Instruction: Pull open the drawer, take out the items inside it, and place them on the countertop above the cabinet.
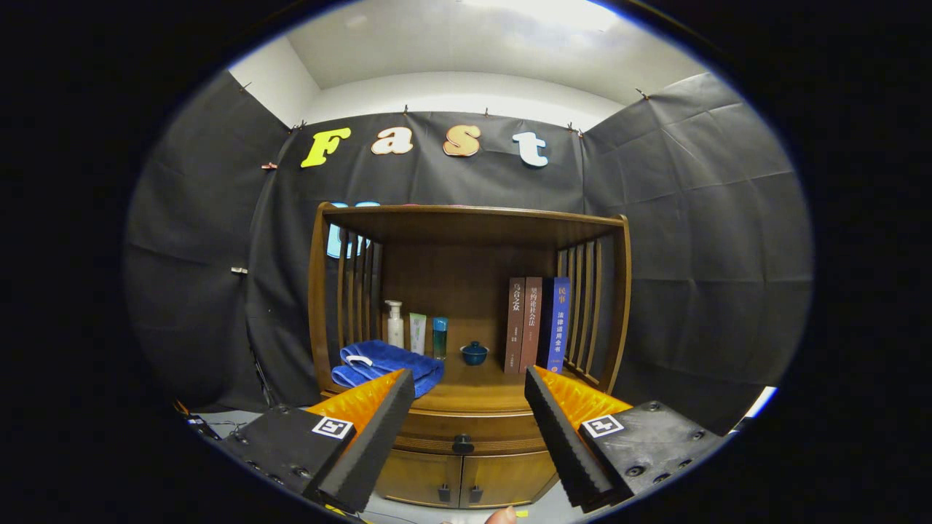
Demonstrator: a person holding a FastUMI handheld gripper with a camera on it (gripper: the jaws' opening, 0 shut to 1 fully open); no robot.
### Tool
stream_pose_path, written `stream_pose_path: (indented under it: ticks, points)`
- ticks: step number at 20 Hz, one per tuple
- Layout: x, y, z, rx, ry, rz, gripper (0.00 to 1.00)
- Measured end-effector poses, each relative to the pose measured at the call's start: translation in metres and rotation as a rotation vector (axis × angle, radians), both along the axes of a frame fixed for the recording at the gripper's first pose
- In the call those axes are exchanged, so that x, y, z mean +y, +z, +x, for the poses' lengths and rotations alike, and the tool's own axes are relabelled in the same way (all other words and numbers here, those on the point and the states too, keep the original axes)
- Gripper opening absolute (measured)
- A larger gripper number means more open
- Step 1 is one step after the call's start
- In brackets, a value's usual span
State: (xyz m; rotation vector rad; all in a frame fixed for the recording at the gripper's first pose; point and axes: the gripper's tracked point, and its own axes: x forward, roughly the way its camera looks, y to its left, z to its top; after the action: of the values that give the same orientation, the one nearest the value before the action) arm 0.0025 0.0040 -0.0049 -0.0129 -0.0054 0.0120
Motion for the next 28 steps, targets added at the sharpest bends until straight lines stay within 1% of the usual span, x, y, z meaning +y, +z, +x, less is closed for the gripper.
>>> stream_pose_path:
  ticks: [4,9,13,17,22,25,28]
  points:
    - [0.004,-0.010,0.009,0.013,0.006,0.008,0.98]
    - [0.024,-0.034,0.041,0.013,0.038,-0.024,0.98]
    - [0.035,-0.082,0.071,0.036,0.036,-0.049,0.98]
    - [0.044,-0.145,0.095,0.092,0.044,-0.069,0.99]
    - [0.041,-0.217,0.109,0.150,0.047,-0.041,0.98]
    - [0.040,-0.239,0.127,0.163,0.044,-0.038,0.98]
    - [0.042,-0.237,0.131,0.162,0.051,-0.030,0.98]
